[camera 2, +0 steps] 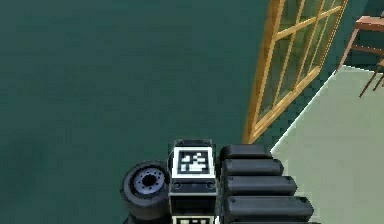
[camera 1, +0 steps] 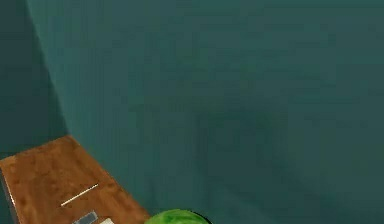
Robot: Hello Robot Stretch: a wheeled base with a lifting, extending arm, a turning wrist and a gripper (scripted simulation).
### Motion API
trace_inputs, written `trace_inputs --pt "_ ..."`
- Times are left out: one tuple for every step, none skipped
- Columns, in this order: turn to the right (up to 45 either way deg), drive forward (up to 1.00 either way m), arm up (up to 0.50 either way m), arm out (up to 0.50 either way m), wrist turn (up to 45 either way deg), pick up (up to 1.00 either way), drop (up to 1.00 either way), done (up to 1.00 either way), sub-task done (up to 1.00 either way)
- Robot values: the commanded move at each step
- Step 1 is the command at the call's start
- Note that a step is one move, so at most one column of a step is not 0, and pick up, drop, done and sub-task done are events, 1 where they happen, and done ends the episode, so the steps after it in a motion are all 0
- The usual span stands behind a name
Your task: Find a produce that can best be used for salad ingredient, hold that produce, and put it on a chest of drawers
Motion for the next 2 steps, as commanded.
trace_inputs --pt "-45.0 0.00 0.00 0.00 0.0 0.00 0.00 0.00 0.00" --pt "-45.0 0.00 0.00 0.00 0.0 0.00 0.00 0.00 0.00"
